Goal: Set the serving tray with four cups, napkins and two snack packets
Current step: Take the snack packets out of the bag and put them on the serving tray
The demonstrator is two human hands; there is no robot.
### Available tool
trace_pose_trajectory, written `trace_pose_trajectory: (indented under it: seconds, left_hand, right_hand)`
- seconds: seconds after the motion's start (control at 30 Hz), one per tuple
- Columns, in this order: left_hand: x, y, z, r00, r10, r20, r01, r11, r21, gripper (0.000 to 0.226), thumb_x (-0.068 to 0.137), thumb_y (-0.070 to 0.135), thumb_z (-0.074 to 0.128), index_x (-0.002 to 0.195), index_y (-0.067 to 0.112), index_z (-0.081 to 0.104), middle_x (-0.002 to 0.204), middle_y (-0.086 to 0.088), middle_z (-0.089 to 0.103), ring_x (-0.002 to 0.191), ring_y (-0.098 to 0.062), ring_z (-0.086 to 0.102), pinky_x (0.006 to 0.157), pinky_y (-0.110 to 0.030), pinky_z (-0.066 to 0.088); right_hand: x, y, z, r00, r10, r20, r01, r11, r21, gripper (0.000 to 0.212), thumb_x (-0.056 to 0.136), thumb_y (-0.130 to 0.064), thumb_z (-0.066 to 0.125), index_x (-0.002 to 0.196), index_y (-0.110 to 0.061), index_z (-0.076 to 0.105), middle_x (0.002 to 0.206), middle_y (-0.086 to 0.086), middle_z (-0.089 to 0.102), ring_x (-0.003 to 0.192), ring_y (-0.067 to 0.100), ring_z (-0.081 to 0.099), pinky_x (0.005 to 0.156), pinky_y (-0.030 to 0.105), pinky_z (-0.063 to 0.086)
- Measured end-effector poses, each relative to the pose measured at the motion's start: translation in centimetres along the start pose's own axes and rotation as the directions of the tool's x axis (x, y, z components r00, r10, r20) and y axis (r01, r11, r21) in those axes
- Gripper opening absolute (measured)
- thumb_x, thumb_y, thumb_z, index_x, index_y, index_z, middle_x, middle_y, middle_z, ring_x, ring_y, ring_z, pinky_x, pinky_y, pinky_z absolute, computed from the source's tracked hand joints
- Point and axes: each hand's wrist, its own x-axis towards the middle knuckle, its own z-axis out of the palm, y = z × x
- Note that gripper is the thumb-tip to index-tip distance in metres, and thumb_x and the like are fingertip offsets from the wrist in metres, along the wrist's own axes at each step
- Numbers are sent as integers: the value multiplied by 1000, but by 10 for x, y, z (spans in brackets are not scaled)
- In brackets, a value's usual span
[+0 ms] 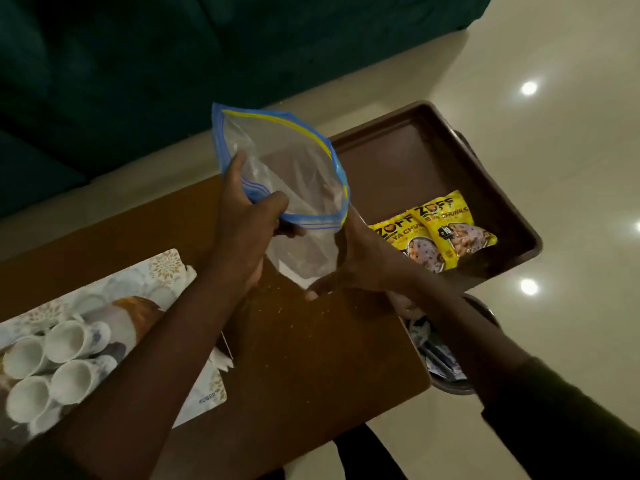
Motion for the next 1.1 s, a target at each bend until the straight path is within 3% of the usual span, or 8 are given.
trace_pose_trajectory:
  seconds: [0.17, 0.3, 0.43, 0.53, 0.63, 0.8, 0.97, 1.1]
  left_hand:
    - [-4, 6, 4, 970, -150, 194, 199, 943, -268, 78, 91, -4, 47, 152, 28, 11, 70, -11, 55, 50, -14, 67, 61, -33, 60]
    - [-3, 4, -17, 980, 39, 193, -22, 996, -89, 80, 93, 26, 60, 151, 41, 7, 88, -8, 73, 91, -22, 74, 76, -35, 60]
    - [-13, -19, -46, 973, 231, 15, -227, 936, 268, 59, 88, 25, 67, 138, 32, 37, 103, -2, 66, 95, -11, 62, 80, -26, 51]
    - [-29, -47, -54, 994, 89, 58, -103, 943, 317, 45, 85, 28, 70, 121, 29, 43, 122, -4, 56, 112, -15, 55, 89, -27, 46]
    - [-37, -63, -59, 988, -145, 58, 134, 978, 159, 37, 83, 26, 70, 111, 25, 45, 125, -12, 58, 117, -25, 56, 99, -42, 48]
    - [-41, -77, -80, 860, -428, 279, 493, 839, -230, 13, 87, 12, 61, 94, 22, 55, 92, 0, 66, 74, -13, 68, 61, -28, 56]
    - [-47, -80, -90, 804, -447, 392, 552, 806, -212, 25, 77, 2, 64, 96, 19, 63, 97, -6, 71, 81, -20, 70, 65, -31, 58]
    - [-41, -75, -87, 894, -389, 223, 427, 891, -153, 37, 87, -10, 53, 114, 14, 62, 109, -12, 67, 88, -22, 68, 72, -29, 59]
  right_hand:
    - [11, -17, 41, 915, 163, -369, -160, 986, 38, 53, 82, -5, 71, 129, 7, 51, 128, 21, 58, 117, 16, 56, 96, 13, 40]
    - [9, -10, 33, 749, 252, -613, -222, 967, 126, 36, 85, 1, 52, 121, -4, 55, 108, 1, 65, 93, 9, 60, 77, 16, 47]
    - [-7, 10, 7, 839, 448, -308, -153, 737, 658, 21, 84, 6, 50, 103, 4, 56, 96, 25, 67, 92, 41, 67, 83, 52, 57]
    - [-22, 22, -7, 878, 477, -44, -236, 510, 827, 10, 85, 2, 55, 82, -3, 62, 77, 10, 70, 72, 24, 72, 64, 32, 58]
    - [-32, 37, -6, 863, 482, 147, -401, 479, 781, 18, 83, -8, 64, 70, -16, 73, 69, 2, 72, 64, 15, 70, 59, 27, 57]
    - [-43, 50, -3, 801, 536, 267, -501, 357, 788, 18, 75, -12, 71, 92, -9, 70, 86, 10, 73, 78, 24, 72, 68, 37, 59]
    - [-42, 43, 14, 803, 595, -31, -374, 544, 751, 24, 82, -17, 70, 103, -18, 58, 91, 4, 74, 87, 25, 72, 67, 37, 60]
    - [-45, 30, 21, 875, 422, -237, -167, 723, 671, 34, 94, -13, 58, 114, -32, 39, 111, 16, 69, 91, 33, 71, 69, 42, 60]
